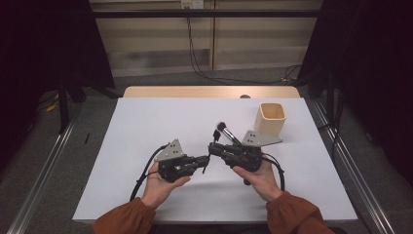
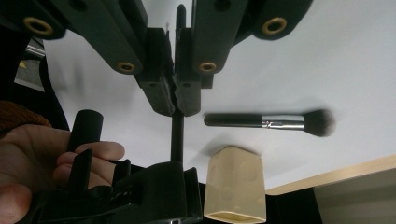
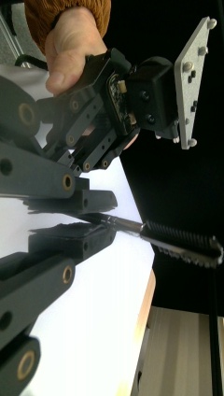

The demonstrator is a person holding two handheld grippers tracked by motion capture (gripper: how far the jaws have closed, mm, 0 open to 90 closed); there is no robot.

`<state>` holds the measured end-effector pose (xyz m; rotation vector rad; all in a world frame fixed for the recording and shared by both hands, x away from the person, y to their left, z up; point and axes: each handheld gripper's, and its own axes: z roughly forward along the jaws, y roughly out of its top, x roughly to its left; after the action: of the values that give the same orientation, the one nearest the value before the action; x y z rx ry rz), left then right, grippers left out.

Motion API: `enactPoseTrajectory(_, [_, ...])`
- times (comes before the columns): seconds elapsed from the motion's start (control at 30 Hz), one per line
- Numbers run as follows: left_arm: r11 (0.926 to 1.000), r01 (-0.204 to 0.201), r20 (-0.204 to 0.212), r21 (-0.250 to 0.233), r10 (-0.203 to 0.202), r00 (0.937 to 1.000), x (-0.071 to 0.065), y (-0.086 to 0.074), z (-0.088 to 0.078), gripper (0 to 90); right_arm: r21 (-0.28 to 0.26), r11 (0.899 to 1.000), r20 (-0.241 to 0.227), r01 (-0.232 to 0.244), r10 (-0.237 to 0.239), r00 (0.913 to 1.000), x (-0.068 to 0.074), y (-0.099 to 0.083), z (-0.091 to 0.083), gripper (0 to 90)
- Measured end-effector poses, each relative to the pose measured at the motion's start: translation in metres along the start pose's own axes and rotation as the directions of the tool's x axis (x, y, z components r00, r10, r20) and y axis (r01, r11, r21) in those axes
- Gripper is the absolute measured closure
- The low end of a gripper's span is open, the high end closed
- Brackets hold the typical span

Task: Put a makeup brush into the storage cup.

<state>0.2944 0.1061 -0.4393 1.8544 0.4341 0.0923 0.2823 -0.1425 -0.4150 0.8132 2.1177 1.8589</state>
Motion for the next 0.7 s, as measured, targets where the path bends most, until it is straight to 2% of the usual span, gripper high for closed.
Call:
enactPoseTrajectory(0.3, [1.0000,-0.008,-0.004,-0.001,0.008,1.0000,-0.0006,-0.0041,0.0002,85.4,0.017,1.000,-0.019,0.004,-0.003,0.9998,0.0023,-0.0014,0.0028,86.1])
enactPoseTrajectory(0.43, [1.0000,0.002,-0.001,-0.001,-0.002,1.0000,-0.0001,-0.0042,-0.0022,84.0,0.021,1.000,-0.025,0.022,-0.021,0.9995,0.0051,-0.0013,0.0035,86.2])
enactPoseTrajectory(0.7, [0.9999,0.009,-0.024,-0.009,-0.009,0.9997,0.0021,-0.0049,-0.0064,73.5,0.014,1.000,-0.018,0.023,-0.023,0.9996,0.0049,-0.0002,0.0022,86.2])
